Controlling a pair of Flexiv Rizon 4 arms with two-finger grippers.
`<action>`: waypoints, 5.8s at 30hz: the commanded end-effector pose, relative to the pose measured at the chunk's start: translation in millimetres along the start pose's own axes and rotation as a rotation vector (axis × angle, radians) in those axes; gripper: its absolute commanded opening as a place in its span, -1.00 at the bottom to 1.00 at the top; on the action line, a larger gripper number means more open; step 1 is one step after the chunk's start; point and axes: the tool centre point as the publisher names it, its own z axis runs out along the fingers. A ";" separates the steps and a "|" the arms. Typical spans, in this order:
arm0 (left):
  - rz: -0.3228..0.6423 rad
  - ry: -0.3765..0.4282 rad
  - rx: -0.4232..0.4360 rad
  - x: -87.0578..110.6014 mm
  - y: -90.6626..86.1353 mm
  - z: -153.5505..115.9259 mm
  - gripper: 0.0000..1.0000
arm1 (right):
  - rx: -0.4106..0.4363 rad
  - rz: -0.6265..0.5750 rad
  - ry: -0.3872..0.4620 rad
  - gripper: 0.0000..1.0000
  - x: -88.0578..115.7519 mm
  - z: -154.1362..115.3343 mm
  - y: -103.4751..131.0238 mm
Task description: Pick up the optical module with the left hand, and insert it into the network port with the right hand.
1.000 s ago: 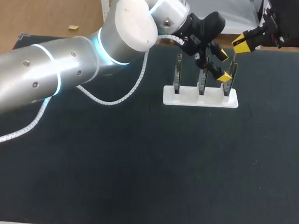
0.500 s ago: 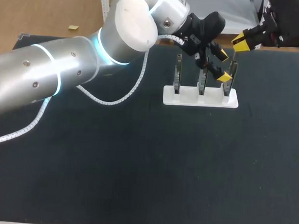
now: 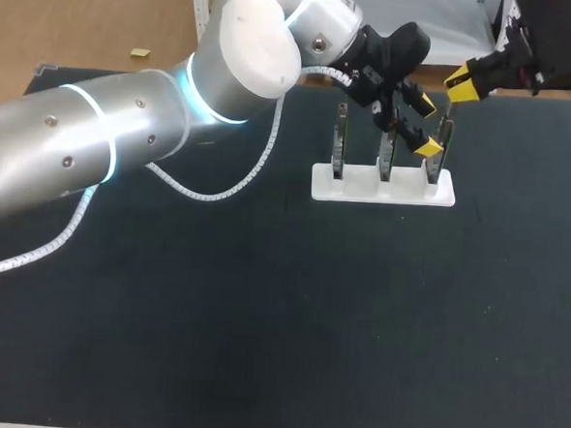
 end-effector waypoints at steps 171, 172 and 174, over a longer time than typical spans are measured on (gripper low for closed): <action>-0.002 0.007 0.004 -1.6 2.1 0.2 1.00 | -0.036 0.077 -0.047 -1.00 20.5 6.1 -6.3; -0.002 0.007 0.004 -1.6 2.1 0.2 1.00 | -0.036 0.078 -0.047 -1.00 20.7 6.6 -6.5; -0.002 0.007 0.004 -1.6 2.1 0.2 1.00 | -0.039 0.080 -0.046 -1.00 21.7 7.4 -6.7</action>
